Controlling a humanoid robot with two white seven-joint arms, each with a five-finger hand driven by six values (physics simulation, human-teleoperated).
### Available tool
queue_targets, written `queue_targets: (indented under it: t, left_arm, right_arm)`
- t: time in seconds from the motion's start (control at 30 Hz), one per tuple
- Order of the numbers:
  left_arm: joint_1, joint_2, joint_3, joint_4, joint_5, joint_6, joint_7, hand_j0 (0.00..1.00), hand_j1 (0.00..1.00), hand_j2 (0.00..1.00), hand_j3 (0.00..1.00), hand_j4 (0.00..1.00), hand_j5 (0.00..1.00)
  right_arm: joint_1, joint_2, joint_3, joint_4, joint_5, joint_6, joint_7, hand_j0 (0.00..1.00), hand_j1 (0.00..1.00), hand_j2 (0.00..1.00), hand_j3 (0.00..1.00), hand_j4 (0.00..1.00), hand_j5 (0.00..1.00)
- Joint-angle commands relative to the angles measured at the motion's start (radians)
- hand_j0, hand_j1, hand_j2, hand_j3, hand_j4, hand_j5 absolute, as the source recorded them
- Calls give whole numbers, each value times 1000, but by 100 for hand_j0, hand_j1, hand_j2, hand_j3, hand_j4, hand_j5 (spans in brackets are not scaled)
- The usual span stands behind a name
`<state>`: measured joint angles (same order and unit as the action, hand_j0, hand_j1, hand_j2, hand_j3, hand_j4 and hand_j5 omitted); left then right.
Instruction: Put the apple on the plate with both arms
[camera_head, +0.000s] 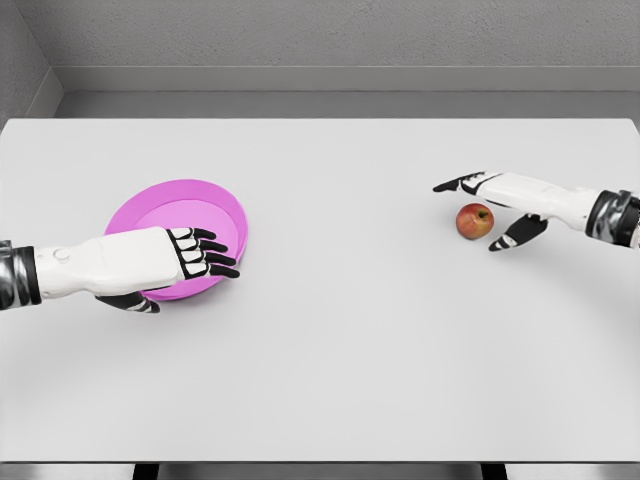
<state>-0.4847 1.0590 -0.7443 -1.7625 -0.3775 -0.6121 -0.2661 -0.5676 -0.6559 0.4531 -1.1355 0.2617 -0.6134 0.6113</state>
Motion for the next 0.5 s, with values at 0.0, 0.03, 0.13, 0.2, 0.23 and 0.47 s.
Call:
queue_targets:
  t: [0.0, 0.03, 0.13, 0.2, 0.23, 0.47]
  left_arm:
    - [-2, 1, 0, 0, 6, 1, -19, 100, 100, 100, 100, 100, 100]
    - [-2, -1, 0, 0, 6, 1, -27, 100, 100, 100, 100, 100, 100]
    - [-2, -7, 0, 0, 6, 1, -27, 100, 100, 100, 100, 100, 100]
    - [-2, -7, 0, 0, 6, 1, -27, 100, 100, 100, 100, 100, 100]
    - [-2, -7, 0, 0, 6, 1, -27, 100, 100, 100, 100, 100, 100]
    - [-3, -7, 0, 0, 6, 1, -27, 100, 100, 100, 100, 100, 100]
  right_arm:
    - [2, 22, -1, 25, -4, 3, 0, 100, 100, 100, 100, 100, 100]
    - [-2, 24, 1, 25, -4, 3, 0, 100, 100, 100, 100, 100, 100]
    - [-14, 25, 1, 48, -6, 3, 0, 100, 100, 100, 100, 100, 100]
    - [-20, 29, 1, 63, -6, 3, 0, 100, 100, 100, 100, 100, 100]
    - [-20, 35, 1, 74, -6, 3, 0, 100, 100, 100, 100, 100, 100]
    - [-32, 39, 9, 102, -6, 3, 0, 100, 100, 100, 100, 100, 100]
